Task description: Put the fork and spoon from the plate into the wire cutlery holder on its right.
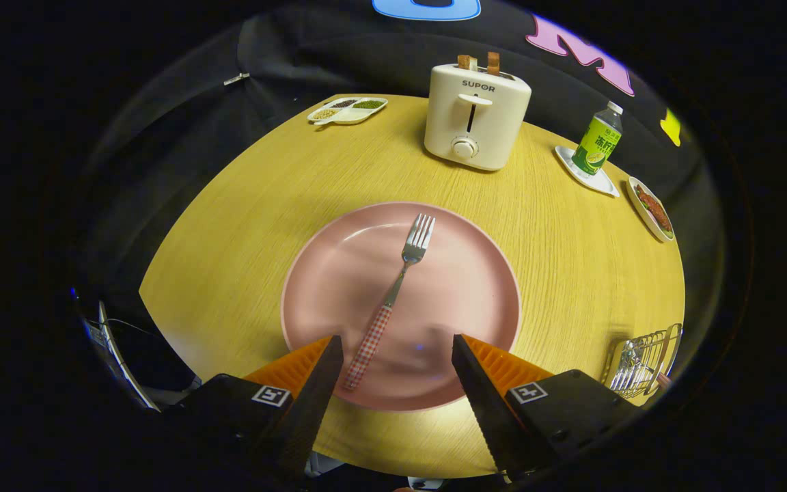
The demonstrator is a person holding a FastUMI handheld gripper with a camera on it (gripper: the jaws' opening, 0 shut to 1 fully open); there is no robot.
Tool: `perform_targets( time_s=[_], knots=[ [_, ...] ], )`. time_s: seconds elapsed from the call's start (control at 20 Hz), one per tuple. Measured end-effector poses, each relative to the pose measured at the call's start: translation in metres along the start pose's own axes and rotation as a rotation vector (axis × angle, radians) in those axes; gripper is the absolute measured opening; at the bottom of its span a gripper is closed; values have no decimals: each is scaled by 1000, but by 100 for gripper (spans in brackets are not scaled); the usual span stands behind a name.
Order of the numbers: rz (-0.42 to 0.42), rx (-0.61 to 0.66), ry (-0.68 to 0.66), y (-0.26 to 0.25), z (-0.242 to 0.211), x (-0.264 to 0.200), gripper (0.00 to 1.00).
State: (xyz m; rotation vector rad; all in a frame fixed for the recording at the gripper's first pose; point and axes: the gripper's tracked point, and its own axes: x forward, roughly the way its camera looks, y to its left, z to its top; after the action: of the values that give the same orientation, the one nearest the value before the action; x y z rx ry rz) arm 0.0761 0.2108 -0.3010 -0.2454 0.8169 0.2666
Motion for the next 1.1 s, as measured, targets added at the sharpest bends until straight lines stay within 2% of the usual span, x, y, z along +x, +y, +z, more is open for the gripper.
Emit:
perform_targets(
  time_s=[0.2,0.4,0.5,0.55,0.7,0.75,0.85,0.95,1.1],
  knots=[
    [-20,17,80,1,-17,12,99],
    [-20,62,102,1,-18,13,83],
    [-25,63,111,-3,-20,14,70],
    [-24,70,112,-4,-19,15,56],
    [-19,89,115,-12,-18,16,35],
    [-2,97,120,-11,-18,15,18],
    [36,106,132,-10,-19,14,15],
    [119,130,97,-4,-11,14,12],
    [153,144,75,-12,-5,1,11]
  ],
)
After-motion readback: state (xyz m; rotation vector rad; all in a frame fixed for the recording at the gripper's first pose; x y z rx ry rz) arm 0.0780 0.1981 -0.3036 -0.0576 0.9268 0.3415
